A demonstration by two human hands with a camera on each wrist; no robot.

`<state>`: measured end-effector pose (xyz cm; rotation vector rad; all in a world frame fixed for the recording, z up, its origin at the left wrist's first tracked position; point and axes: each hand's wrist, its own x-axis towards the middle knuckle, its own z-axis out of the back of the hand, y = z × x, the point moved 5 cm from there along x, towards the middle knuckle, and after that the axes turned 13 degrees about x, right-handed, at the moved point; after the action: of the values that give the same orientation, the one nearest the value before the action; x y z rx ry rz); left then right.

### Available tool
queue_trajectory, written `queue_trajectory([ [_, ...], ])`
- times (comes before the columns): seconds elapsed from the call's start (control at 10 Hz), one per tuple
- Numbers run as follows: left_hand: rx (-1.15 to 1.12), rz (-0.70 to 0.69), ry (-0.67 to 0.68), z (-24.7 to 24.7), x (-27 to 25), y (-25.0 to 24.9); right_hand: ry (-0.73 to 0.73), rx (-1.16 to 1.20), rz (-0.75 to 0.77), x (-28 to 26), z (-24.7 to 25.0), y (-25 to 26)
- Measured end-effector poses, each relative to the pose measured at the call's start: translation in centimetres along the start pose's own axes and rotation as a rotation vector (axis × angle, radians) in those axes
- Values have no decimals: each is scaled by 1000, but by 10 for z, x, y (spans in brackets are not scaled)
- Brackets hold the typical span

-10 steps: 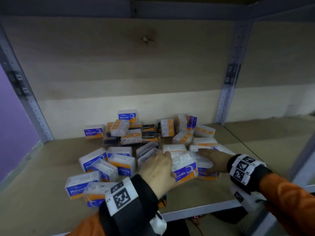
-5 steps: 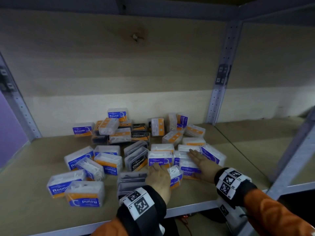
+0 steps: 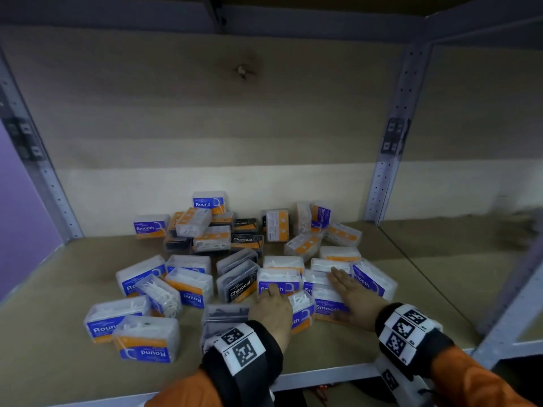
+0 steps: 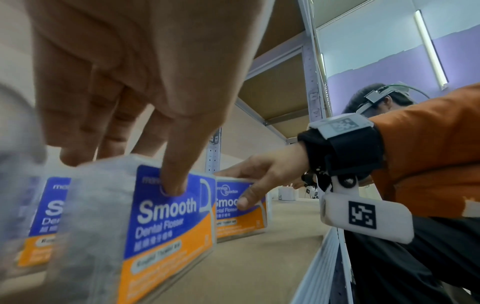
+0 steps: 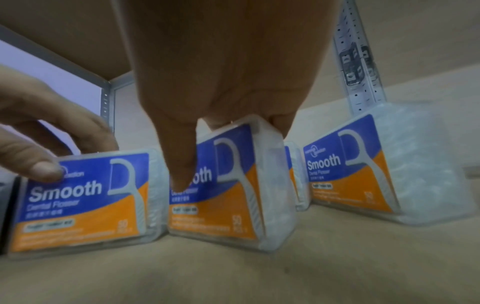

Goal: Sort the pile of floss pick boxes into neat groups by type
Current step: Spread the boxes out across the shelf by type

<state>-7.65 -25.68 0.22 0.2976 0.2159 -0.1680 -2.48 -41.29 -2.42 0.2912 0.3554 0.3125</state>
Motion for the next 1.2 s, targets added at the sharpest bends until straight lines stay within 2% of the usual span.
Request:
queue_trajectory([
  [0.1, 4, -41, -25, 5, 3, 9, 49, 31, 1, 1, 7, 2],
  [0.2, 11, -89, -73, 18, 8, 22, 34, 60, 19, 5, 20, 3],
  [0.4, 59, -187, -134, 49, 30, 58, -19, -42, 90, 22, 53, 10],
  [0.6, 91, -273, -60, 59, 60, 103, -40, -131, 142, 50, 84, 16],
  [0.7, 113, -253, 11, 59, 76, 124, -7, -167, 106, 72, 91, 18],
  [0.9, 61, -243, 5, 53, 116, 157, 88, -266, 20, 125, 94, 20],
  [1.0, 97, -209, 46, 47, 133, 171, 191, -339, 21, 145, 91, 15],
  [1.2, 217, -144, 169, 35, 156, 186, 253, -473, 9, 176, 80, 7],
])
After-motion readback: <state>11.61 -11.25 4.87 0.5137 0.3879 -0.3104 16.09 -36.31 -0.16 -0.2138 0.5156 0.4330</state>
